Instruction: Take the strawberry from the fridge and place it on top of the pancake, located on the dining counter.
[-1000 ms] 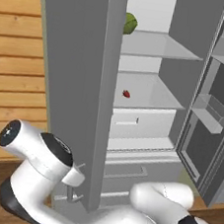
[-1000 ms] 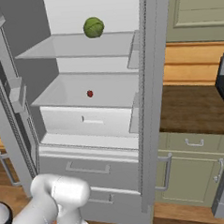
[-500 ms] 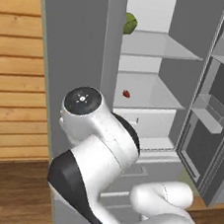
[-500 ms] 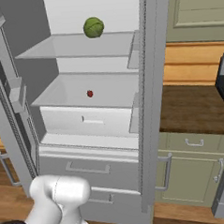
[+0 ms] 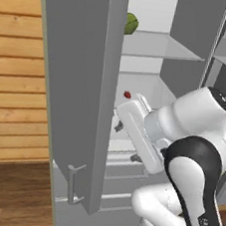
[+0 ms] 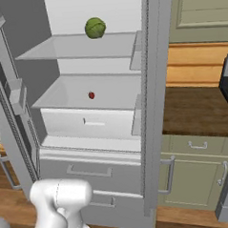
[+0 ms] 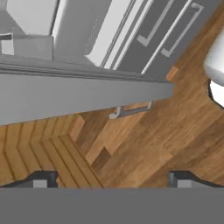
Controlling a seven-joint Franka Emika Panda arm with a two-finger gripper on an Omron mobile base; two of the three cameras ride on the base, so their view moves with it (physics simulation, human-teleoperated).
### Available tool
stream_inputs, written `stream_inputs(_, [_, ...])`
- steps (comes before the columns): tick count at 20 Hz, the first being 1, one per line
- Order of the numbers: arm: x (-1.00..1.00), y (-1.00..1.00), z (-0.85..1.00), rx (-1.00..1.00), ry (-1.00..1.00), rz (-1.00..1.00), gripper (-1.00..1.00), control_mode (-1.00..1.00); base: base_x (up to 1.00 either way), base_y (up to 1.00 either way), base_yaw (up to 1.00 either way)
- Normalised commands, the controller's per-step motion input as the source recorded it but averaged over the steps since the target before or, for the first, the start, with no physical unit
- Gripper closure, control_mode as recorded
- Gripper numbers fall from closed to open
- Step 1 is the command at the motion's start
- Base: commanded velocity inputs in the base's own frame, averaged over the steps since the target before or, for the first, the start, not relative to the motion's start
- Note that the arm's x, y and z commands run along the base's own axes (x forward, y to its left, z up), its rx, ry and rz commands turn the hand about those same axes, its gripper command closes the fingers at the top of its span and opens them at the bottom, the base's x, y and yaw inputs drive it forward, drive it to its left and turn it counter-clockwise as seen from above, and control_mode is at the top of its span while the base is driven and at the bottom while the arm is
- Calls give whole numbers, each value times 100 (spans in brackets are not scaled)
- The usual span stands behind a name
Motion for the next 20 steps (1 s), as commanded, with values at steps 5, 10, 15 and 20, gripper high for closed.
stream_inputs(5, [8, -59, 38, 46, 1, 15, -100, -100, 0, 0, 0])
stream_inputs(10, [61, -45, 0, 21, 5, 13, -100, -100, 0, 0, 0])
stream_inputs(15, [73, -9, 0, 4, -2, 16, -100, -100, 0, 0, 0])
stream_inputs(20, [99, 0, -4, 1, -5, 10, -100, -100, 0, 0, 0])
